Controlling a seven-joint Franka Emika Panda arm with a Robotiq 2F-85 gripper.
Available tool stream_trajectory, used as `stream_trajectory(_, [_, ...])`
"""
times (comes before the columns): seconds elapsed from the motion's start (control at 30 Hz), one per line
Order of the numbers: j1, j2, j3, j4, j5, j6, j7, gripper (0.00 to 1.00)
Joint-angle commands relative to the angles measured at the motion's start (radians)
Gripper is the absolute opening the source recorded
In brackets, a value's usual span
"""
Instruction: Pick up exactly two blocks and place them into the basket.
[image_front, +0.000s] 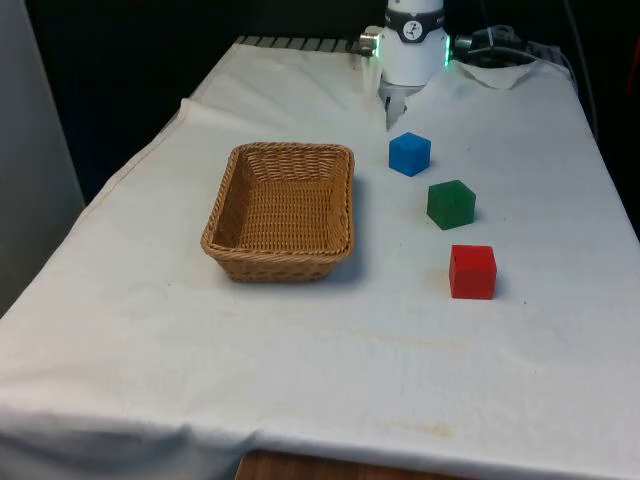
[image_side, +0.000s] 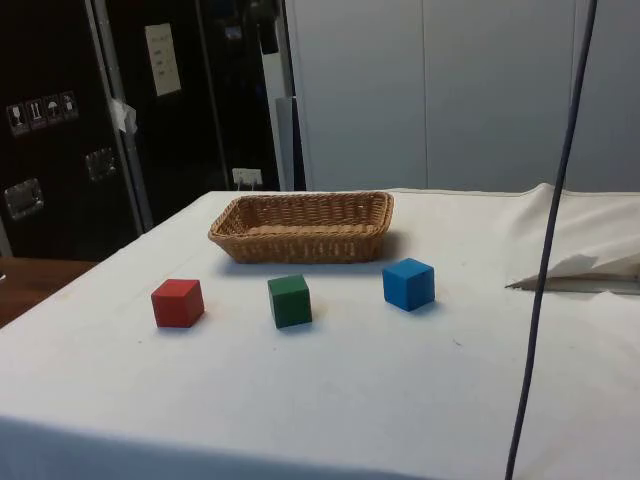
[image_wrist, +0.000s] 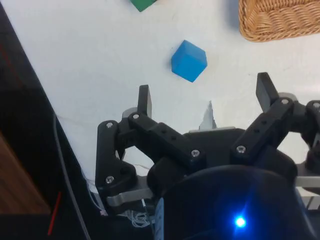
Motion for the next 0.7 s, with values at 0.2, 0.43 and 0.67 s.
stream_trajectory(0.2, [0.006, -0.018, 0.037, -0.019, -0.038, 0.026, 0.052, 1.00])
stream_trajectory(0.43, [0.005, -0.044, 0.068, -0.079, -0.062, 0.079, 0.086, 1.00])
stream_trajectory(0.67, [0.002, -0.091, 0.080, -0.178, -0.085, 0.149, 0.102, 1.00])
